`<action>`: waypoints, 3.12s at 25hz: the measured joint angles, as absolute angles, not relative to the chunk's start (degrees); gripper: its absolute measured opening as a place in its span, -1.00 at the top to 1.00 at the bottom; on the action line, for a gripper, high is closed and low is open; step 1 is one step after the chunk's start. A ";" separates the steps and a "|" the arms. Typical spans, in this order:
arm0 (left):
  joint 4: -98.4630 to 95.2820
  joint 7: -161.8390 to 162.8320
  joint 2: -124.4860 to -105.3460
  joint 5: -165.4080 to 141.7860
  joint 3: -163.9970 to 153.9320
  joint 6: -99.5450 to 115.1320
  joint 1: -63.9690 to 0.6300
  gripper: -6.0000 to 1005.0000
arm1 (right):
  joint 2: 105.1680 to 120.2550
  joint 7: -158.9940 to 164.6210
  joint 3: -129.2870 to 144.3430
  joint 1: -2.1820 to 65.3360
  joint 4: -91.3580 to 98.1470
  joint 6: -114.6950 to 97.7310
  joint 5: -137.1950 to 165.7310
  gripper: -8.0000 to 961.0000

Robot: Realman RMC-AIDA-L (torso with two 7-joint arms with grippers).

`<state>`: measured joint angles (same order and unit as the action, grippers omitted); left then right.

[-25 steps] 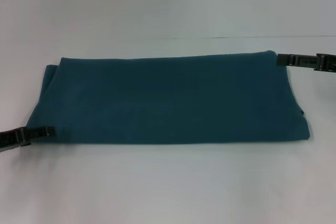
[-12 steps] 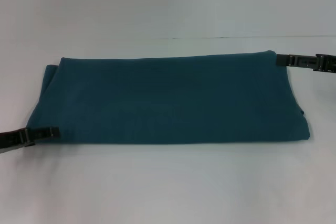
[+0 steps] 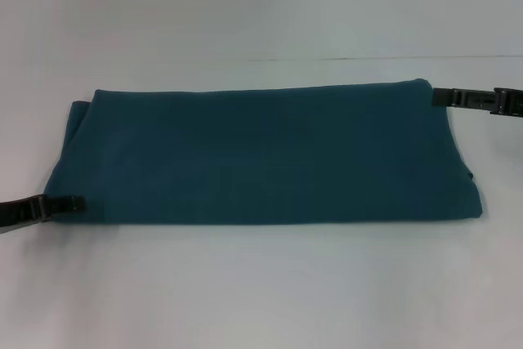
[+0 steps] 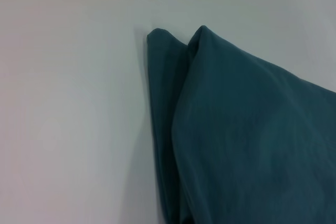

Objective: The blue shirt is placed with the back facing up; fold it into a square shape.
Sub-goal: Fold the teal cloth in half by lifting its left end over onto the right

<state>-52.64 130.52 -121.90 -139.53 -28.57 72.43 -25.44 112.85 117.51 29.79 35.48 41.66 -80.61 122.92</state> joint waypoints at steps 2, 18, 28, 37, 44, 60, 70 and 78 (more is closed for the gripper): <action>-52.64 130.52 -121.90 -139.60 -28.68 72.21 -25.50 -0.31 | 112.85 117.51 29.79 35.46 41.67 -80.66 122.92 -0.80; -52.59 131.73 -121.74 -141.80 -28.65 70.18 -26.17 0.60 | 112.91 117.25 29.79 35.04 41.66 -81.59 122.86 -0.75; -52.86 130.76 -120.64 -141.86 -26.77 69.82 -26.32 0.96 | 113.76 116.30 29.70 34.27 41.11 -81.19 120.79 -0.72; -53.57 128.41 -119.16 -143.14 -19.28 69.99 -25.64 0.94 | 115.98 115.07 30.20 34.63 40.89 -79.37 120.53 -0.69; -55.98 127.35 -118.20 -145.60 -14.75 70.40 -24.40 0.91 | 117.10 115.05 30.31 34.95 40.76 -79.03 120.55 -0.68; -53.16 121.88 -120.56 -117.17 -21.71 89.13 -29.58 0.84 | 116.75 113.59 30.12 33.77 40.78 -79.64 120.59 -0.68; -30.39 110.81 -124.34 -100.09 -36.61 79.47 -42.32 0.79 | 114.94 111.67 30.23 33.32 41.10 -82.21 120.60 -0.68; -3.38 88.58 -124.67 -90.75 -36.52 67.81 -48.47 0.75 | 114.11 110.45 30.32 33.29 41.40 -84.03 120.95 -0.68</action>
<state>-3.38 88.58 -124.67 -90.75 -36.52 67.81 -48.47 114.11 110.45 30.33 33.29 41.40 -84.03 120.95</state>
